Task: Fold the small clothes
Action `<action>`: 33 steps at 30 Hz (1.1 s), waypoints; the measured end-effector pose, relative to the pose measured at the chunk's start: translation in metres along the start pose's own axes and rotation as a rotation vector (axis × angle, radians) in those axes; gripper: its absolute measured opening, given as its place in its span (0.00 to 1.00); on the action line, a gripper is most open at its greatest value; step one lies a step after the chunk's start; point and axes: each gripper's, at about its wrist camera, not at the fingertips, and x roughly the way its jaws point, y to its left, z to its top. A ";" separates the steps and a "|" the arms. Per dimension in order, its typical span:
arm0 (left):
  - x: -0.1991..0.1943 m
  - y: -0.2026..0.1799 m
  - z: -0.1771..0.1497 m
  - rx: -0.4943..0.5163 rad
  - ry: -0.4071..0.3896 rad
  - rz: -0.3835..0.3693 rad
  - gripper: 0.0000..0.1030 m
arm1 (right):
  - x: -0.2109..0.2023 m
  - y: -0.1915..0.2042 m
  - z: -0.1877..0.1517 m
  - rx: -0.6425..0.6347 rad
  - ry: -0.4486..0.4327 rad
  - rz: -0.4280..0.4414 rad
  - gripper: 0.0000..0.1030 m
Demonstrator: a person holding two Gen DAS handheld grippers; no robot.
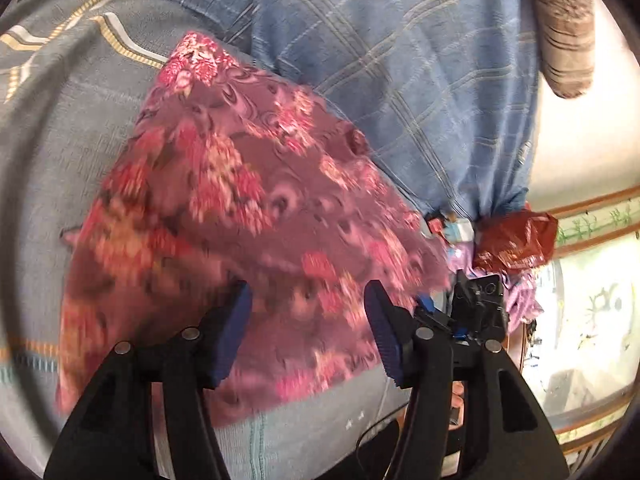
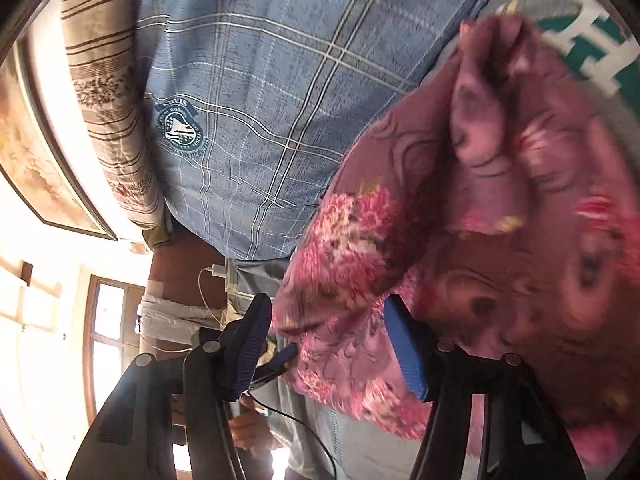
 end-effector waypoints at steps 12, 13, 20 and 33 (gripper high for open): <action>-0.040 0.000 0.109 -0.088 -0.196 0.012 0.53 | 0.002 0.035 0.094 -0.078 -0.200 -0.061 0.59; -0.045 0.005 0.105 -0.081 -0.205 0.032 0.53 | -0.001 0.037 0.092 -0.109 -0.197 -0.085 0.59; -0.031 0.029 0.063 -0.037 -0.109 0.061 0.54 | -0.049 0.025 0.079 -0.111 -0.266 -0.098 0.59; 0.023 -0.025 0.043 0.404 -0.014 0.385 0.54 | -0.011 0.033 0.045 -0.451 -0.048 -0.460 0.59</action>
